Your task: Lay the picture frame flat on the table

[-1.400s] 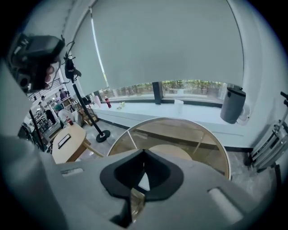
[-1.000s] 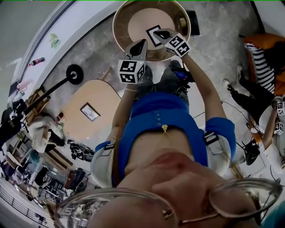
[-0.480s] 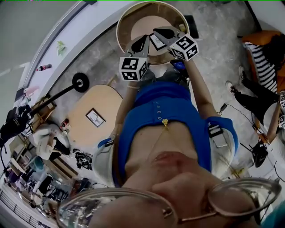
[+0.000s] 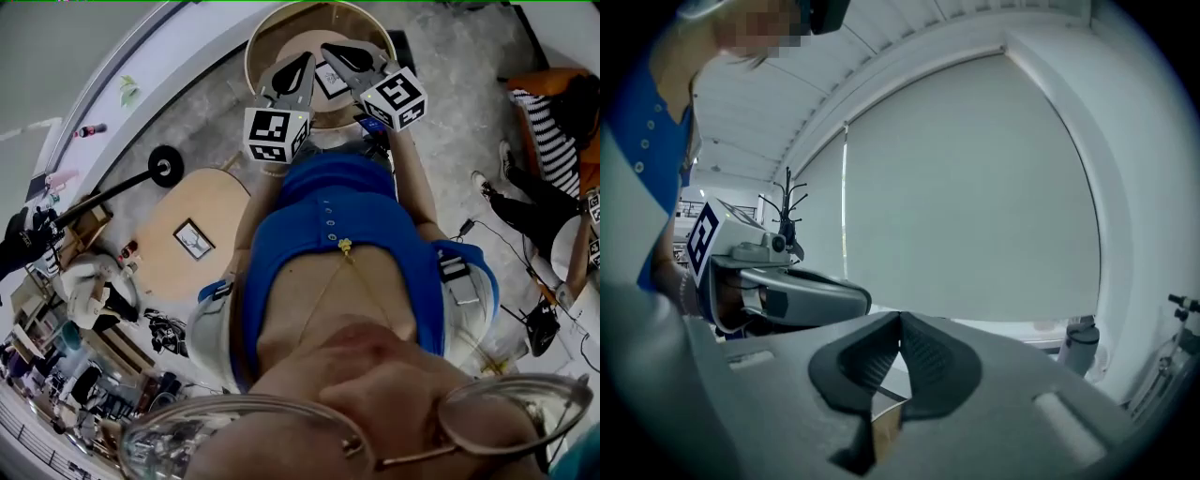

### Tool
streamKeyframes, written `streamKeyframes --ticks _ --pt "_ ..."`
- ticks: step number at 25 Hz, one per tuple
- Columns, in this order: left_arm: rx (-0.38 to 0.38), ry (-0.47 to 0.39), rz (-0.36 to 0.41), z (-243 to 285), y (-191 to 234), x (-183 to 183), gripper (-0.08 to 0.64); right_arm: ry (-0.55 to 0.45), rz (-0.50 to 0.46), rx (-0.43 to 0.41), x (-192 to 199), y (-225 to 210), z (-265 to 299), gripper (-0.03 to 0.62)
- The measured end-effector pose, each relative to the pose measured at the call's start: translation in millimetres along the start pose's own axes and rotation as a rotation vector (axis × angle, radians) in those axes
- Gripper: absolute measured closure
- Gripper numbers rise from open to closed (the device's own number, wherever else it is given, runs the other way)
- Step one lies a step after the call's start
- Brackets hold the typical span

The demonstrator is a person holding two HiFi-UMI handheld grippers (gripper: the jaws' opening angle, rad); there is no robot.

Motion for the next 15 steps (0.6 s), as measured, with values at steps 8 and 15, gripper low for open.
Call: streamKeyframes --ticks 8,15 --pt "-0.016 -0.027 0.081 -9 1 -10 0.561 -0.020 -0.064 0.018 -18 14 2 0.591" --pt "-0.006 -0.048 0.104 -11 -2 -23 0.561 -0.009 -0.085 0.043 -27 12 -1 0.591"
Point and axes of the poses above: the fingertips, and each gripper's own axes: z forward along the fingers, y to its left, x out of its underside, the point moved 8 cm from there along -z, backward along the fingers, and after that the axes turned 5 degrees about -y, right-handed, at the moved point
